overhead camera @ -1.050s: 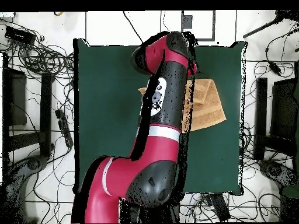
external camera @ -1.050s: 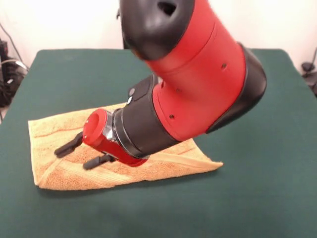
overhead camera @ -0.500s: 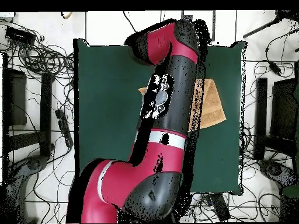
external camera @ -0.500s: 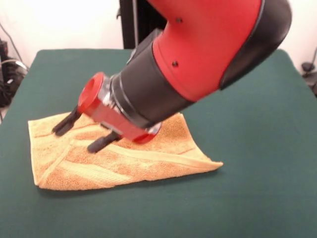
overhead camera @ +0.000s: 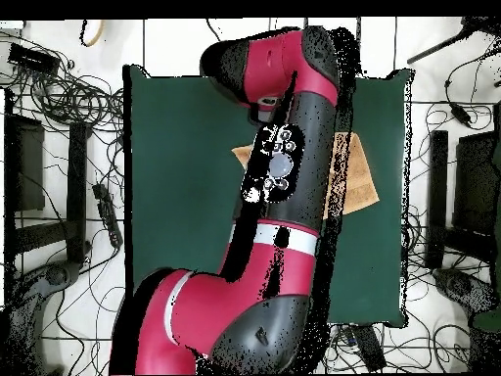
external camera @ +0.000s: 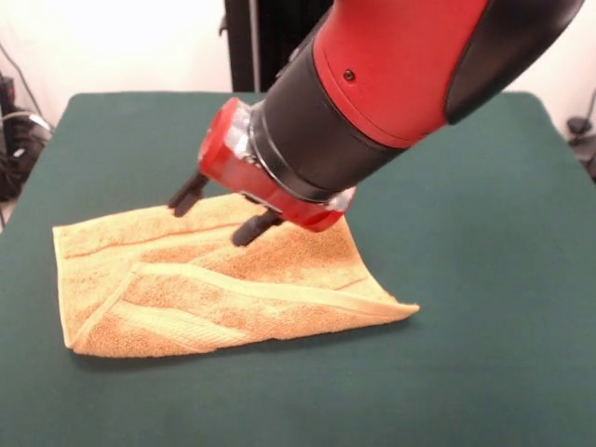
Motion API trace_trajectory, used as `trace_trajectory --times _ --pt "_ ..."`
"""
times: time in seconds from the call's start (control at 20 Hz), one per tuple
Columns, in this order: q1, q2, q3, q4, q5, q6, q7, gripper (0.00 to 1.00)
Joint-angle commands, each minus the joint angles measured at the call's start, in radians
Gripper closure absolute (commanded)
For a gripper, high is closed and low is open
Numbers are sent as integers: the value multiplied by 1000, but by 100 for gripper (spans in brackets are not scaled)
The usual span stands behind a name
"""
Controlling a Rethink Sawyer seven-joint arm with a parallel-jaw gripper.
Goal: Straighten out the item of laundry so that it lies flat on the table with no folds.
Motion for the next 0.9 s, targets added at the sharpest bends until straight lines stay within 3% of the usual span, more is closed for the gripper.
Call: trace_trajectory --times 0.05,0.6,0.9 --pt "9 44 175 154 130 72 198 0" --pt "21 75 200 203 148 -18 188 0" --pt "9 100 214 183 162 21 166 0"
